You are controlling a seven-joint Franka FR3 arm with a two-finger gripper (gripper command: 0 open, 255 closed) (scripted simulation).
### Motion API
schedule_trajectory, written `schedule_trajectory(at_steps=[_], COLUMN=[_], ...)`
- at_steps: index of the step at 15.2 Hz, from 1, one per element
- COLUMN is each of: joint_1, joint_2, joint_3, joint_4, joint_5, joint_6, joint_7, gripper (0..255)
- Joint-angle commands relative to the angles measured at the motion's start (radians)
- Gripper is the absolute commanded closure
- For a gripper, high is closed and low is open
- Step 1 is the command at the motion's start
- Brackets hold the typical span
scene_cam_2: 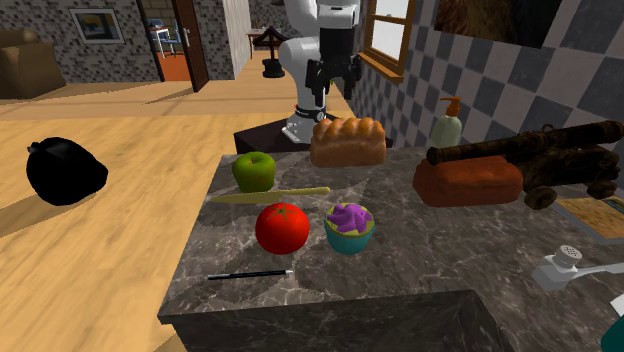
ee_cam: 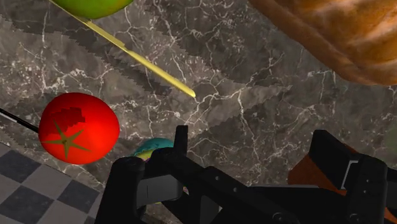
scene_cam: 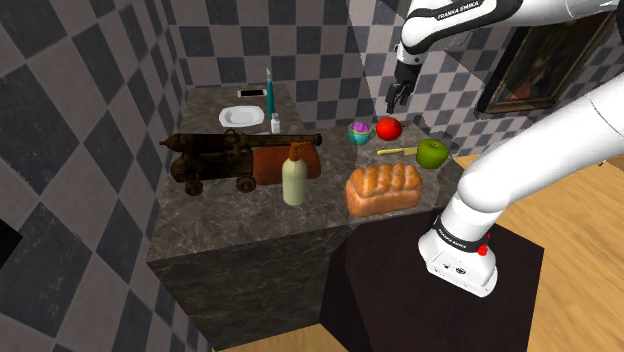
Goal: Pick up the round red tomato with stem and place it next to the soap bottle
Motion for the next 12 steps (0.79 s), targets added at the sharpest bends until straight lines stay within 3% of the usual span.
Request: schedule_trajectory(at_steps=[1, 7, 12], joint_1=[-0.003, 0.000, -0.010], joint_2=[0.060, 0.268, 0.465], joint_3=[-0.037, -0.147, -0.213], joint_4=[0.019, 0.110, 0.219], joint_5=[0.008, 0.098, 0.261], joint_6=[0.059, 0.215, 0.306], joint_7=[-0.029, -0.151, -0.299], gripper=[0, 0, 0])
